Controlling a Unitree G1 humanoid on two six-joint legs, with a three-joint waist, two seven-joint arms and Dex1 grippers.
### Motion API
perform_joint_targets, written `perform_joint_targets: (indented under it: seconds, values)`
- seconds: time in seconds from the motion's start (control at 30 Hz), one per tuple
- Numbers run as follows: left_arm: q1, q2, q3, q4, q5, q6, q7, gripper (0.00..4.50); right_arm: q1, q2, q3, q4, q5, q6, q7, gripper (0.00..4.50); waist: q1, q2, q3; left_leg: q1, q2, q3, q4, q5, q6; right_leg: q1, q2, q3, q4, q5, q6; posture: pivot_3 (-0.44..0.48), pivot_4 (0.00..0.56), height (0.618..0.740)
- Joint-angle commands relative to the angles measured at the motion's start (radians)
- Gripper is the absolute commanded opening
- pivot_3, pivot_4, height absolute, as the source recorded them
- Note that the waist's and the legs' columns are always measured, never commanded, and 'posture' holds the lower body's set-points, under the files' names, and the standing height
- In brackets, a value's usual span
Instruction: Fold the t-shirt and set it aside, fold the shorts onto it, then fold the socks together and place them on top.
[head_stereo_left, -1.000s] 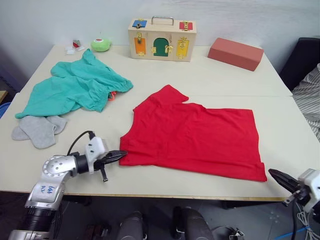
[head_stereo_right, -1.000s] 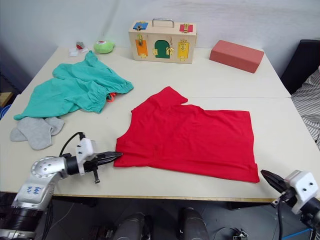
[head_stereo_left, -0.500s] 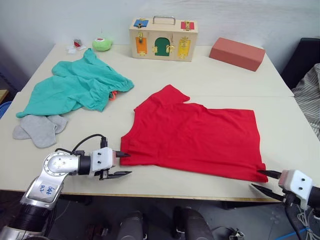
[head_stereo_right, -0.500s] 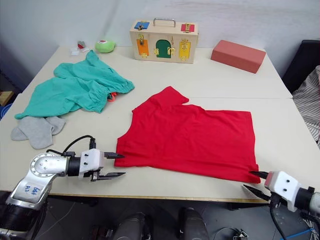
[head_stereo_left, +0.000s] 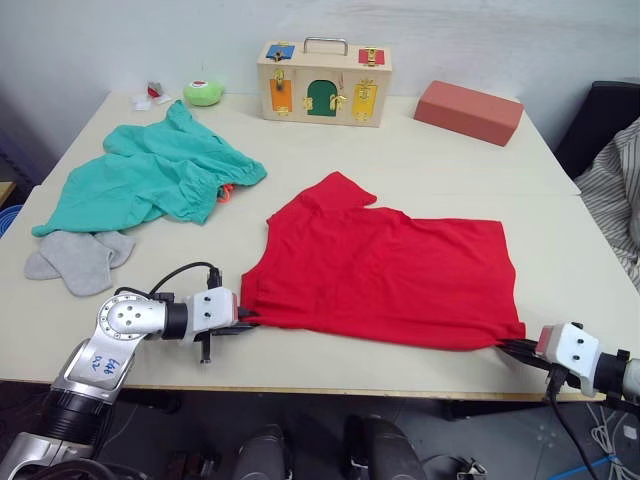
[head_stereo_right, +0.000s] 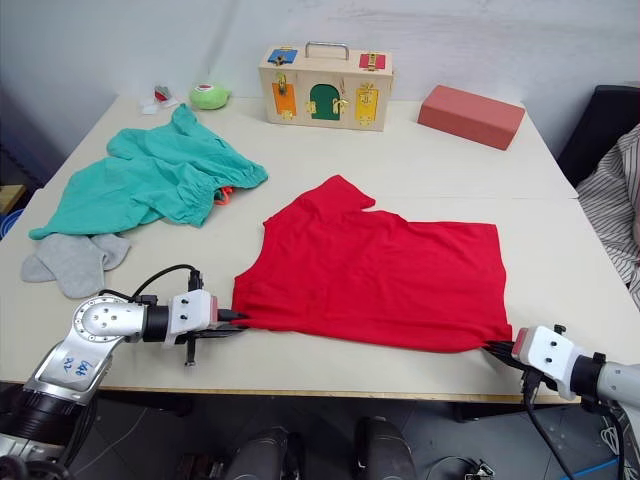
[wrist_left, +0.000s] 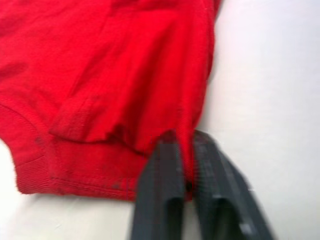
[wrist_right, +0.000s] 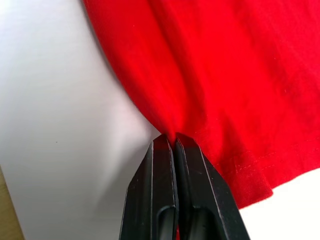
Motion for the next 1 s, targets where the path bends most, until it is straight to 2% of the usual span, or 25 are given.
perform_joint_targets:
  seconds: [0.03, 0.3, 0.43, 0.63, 0.8, 0.87, 1.0]
  values:
    - [0.075, 0.042, 0.032, -0.024, -0.024, 0.01, -0.032, 0.02, 0.037, -0.024, 0.009, 0.027, 0.006, -0.033, 0.045, 0.0, -0.002, 0.0, 0.0, 0.0, 0.0, 0.0, -0.001, 0.0, 0.0, 0.0, 0.0, 0.0, 0.0, 0.0, 0.0, 0.0, 0.15, 0.74]
    - [0.356, 0.082, 0.193, -0.257, -0.158, 0.02, -0.033, 0.02, 0.137, -0.045, -0.012, 0.008, 0.072, -0.133, 0.131, 0.0, -0.007, 0.0, 0.0, 0.0, 0.002, 0.0, -0.003, -0.004, -0.008, -0.001, 0.001, -0.001, 0.0, -0.007, -0.002, 0.0, 0.15, 0.74]
    - [0.464, 0.085, 0.255, -0.321, -0.172, 0.025, -0.023, 0.02, 0.199, -0.045, -0.023, -0.02, 0.094, -0.138, 0.148, 0.0, 0.003, 0.0, 0.0, -0.001, 0.002, 0.0, -0.002, -0.007, -0.002, -0.002, 0.001, -0.002, -0.001, -0.007, -0.001, 0.0, 0.15, 0.74]
    - [0.517, 0.075, 0.307, -0.343, -0.169, 0.036, 0.0, 0.02, 0.289, -0.026, -0.016, -0.098, 0.112, -0.115, 0.137, 0.0, 0.007, 0.0, 0.0, -0.002, 0.002, -0.002, -0.002, -0.009, -0.005, -0.002, 0.001, -0.002, -0.001, -0.007, -0.002, 0.0, 0.15, 0.74]
    - [0.525, 0.083, 0.311, -0.332, -0.18, 0.042, -0.021, 0.02, 0.296, -0.018, -0.019, -0.125, 0.119, -0.089, 0.117, 0.0, 0.006, 0.0, 0.0, -0.002, 0.002, -0.002, -0.002, -0.009, -0.005, -0.002, 0.002, -0.002, -0.001, -0.008, -0.003, 0.0, 0.15, 0.74]
    - [0.525, 0.092, 0.313, -0.332, -0.193, 0.055, -0.039, 0.51, 0.272, 0.014, -0.048, -0.133, 0.136, -0.128, 0.081, 0.0, 0.005, -0.001, 0.0, -0.002, 0.002, -0.002, -0.002, -0.008, -0.003, -0.002, 0.002, -0.002, -0.001, -0.008, -0.003, 0.0, 0.15, 0.74]
    - [0.56, 0.14, 0.353, -0.363, -0.253, 0.141, -0.095, 1.6, 0.383, -0.058, -0.082, -0.252, 0.264, 0.074, 0.201, 0.99, 0.003, 0.004, 0.003, -0.003, 0.003, -0.001, -0.001, -0.007, -0.003, -0.004, 0.002, -0.002, 0.0, -0.008, -0.003, 0.0, 0.15, 0.74]
